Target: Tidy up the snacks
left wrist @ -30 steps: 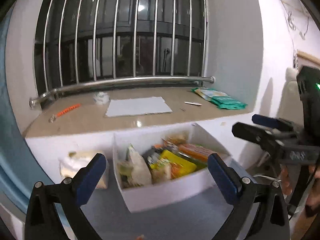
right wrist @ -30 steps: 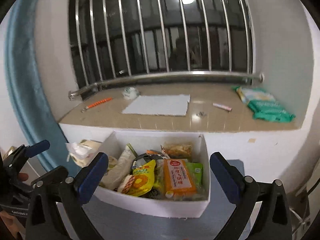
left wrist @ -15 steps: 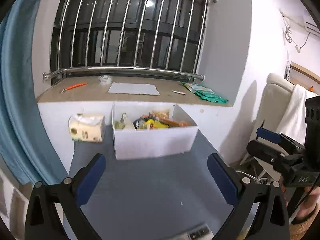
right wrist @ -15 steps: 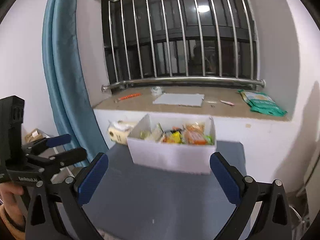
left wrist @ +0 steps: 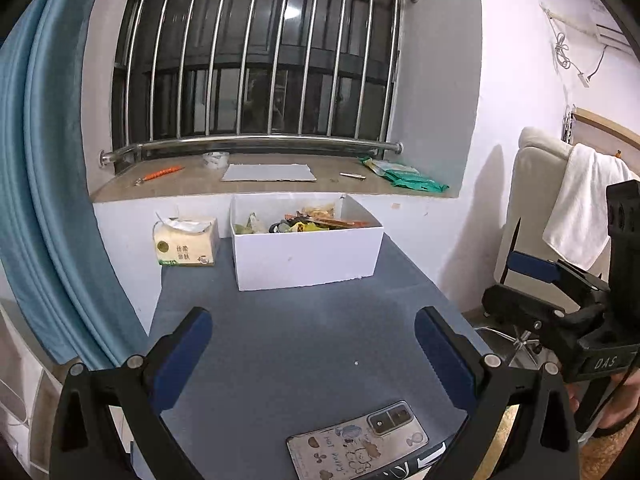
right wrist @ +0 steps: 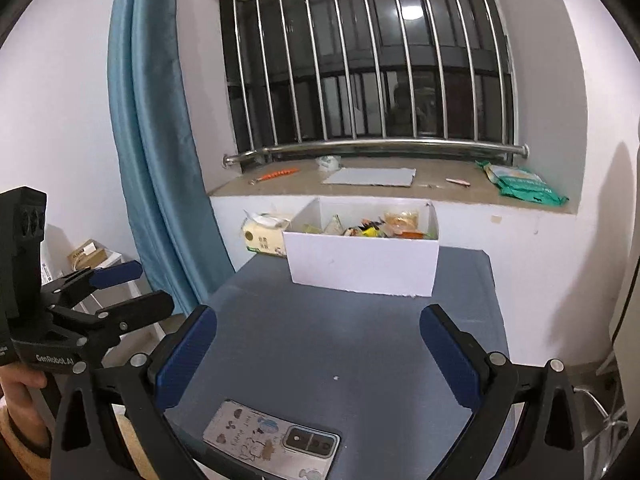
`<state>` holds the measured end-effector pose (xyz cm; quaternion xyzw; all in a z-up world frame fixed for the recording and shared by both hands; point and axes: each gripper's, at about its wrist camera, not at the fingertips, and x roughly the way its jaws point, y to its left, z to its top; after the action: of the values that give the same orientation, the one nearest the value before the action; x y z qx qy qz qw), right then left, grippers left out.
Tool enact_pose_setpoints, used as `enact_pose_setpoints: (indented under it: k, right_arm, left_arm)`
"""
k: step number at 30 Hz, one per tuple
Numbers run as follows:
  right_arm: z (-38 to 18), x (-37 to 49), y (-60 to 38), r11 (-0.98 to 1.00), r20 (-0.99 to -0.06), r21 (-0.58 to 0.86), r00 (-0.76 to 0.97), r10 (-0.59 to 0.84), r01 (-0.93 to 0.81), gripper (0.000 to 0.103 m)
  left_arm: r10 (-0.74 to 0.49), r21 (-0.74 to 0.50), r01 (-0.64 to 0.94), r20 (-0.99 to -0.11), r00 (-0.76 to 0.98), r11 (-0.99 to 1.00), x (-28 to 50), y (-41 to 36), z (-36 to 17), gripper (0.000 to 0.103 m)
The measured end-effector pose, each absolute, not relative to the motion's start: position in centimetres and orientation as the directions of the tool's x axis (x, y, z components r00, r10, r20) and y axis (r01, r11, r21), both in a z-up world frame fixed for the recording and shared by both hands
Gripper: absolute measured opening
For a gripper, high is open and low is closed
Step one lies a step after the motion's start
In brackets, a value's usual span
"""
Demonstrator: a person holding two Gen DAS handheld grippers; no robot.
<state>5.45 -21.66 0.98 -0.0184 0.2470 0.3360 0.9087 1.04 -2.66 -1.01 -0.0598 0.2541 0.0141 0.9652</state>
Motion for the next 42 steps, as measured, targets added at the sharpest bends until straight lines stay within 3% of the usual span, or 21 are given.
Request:
enact_pose_setpoints:
  k: [42]
  right_arm:
    - [0.78,4.88,-21.50,0.782,-0.476,0.129,0.653,0.589,-0.610,0.103]
  left_arm:
    - [-0.005,-0.095,-0.052,-0.517,0.856,0.994,1.70,-2.91,-1.61,0.103]
